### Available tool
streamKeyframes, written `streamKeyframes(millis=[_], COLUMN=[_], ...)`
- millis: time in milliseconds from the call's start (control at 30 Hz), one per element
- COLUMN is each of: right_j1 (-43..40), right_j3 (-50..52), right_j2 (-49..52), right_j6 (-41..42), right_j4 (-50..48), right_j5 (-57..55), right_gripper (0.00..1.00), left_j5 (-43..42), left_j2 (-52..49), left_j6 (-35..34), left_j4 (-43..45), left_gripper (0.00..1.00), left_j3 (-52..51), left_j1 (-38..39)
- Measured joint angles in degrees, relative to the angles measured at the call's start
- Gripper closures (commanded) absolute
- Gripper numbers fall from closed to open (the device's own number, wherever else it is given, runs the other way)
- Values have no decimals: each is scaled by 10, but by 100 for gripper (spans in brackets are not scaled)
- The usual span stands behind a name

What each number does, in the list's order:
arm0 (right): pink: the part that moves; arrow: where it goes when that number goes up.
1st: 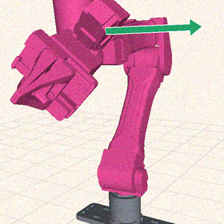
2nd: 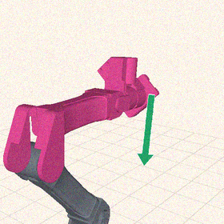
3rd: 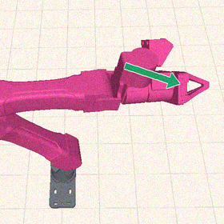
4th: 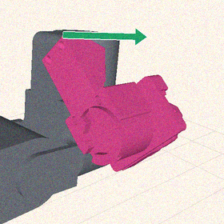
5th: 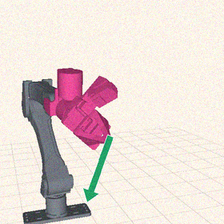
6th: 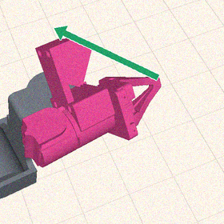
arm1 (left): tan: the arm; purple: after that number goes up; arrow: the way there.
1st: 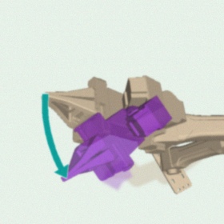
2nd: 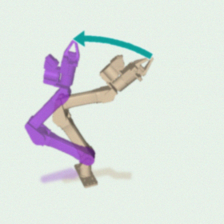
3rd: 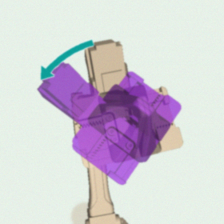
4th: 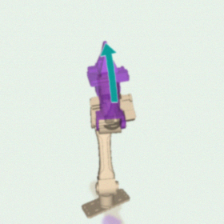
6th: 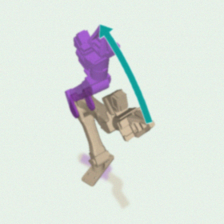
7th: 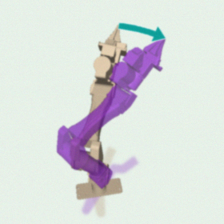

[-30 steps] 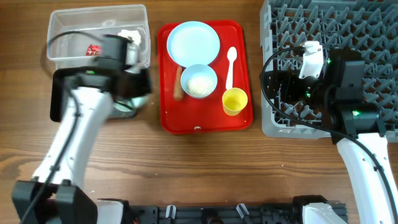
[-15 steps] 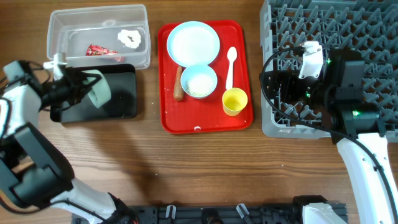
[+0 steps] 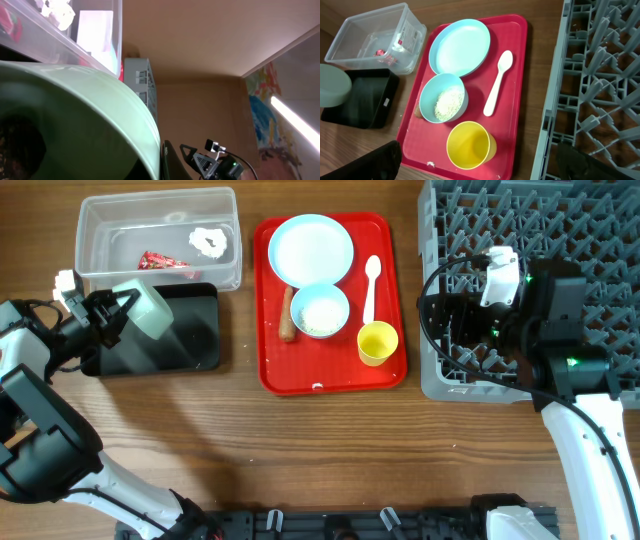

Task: Sort waste into correct bins and load items into the dishwasher rack
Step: 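Tip the green bowl over the black tray to dump the food scrap, then return the green bowl to the red tray with the left gripper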

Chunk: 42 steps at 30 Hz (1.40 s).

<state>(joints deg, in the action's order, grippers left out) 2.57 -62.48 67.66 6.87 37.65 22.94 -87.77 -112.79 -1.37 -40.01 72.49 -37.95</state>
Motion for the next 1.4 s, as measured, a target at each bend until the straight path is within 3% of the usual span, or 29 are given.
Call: streamKeyframes(millis=[167,300,567,700,867,967,1200,1400], right_j1=[0,0,0,0,0,0,0,0], right_j3=[0,0,0,0,0,0,0,0], right_j2=[0,0,0,0,0,0,0,0], right_j6=[0,0,0,0,0,0,0,0], right_j4=[0,0,1,2,6,7,7,7], right_j5=[0,0,0,0,0,0,0,0], right_gripper=[0,0,0,0,0,0,0,0], left_j5=[70,21,-5,22,202,388,764,862], left_j2=[0,0,0,13,146,214,186,113], left_j6=[-80,-125,-151,-153,-151,-141,-135,-131], left_j4=[26,66,123,131,123,59,-63,-63], left_gripper=[96,96,96,96,96,96,96,96], left_j3=[0,0,0,0,1,7,8,8], left_j1=[0,0,3,54,240,390,664,768])
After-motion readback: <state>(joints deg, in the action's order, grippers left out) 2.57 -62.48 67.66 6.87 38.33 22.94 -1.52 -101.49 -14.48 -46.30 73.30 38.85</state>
